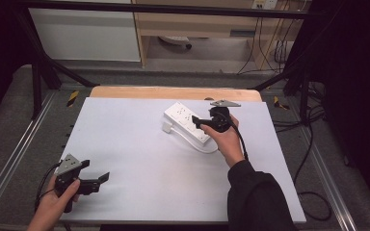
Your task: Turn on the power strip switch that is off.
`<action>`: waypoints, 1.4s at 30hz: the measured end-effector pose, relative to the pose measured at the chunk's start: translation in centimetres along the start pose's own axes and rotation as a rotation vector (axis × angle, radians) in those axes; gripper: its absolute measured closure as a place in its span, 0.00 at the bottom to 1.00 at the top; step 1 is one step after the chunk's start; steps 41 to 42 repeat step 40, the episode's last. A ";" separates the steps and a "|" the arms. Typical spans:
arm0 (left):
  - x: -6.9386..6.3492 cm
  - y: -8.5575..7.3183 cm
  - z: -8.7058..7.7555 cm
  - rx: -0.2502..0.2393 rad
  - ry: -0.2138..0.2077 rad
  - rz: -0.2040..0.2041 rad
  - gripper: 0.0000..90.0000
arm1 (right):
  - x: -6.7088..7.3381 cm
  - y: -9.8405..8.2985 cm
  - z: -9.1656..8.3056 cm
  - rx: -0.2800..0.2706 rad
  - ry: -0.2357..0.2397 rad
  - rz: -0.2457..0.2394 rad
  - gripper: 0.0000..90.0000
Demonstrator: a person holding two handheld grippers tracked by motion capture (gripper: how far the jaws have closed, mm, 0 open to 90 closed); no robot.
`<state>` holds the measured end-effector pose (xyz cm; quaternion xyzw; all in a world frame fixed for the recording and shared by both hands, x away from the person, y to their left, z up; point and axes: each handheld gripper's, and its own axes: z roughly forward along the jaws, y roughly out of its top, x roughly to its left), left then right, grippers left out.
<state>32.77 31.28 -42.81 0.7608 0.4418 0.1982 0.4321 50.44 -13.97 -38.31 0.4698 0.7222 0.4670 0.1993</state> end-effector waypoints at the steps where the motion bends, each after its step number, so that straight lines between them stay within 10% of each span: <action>1: 0.0 0.0 0.0 -0.001 0.000 -0.001 0.08 | 0.0 0.1 -0.2 -0.004 -0.007 -0.003 0.14; 22: 0.1 0.0 -0.4 -0.033 -0.009 -0.016 0.08 | -1.1 -1.6 -9.5 -0.126 -0.012 -0.031 0.04; 34: 0.3 -0.1 -0.5 -0.036 -0.006 -0.019 0.08 | -3.2 -9.3 -13.6 -0.138 -0.113 -0.057 0.06; 42: 0.2 -0.1 -0.5 -0.033 -0.003 -0.018 0.08 | -4.3 -13.8 -13.9 -0.049 -0.155 -0.039 0.06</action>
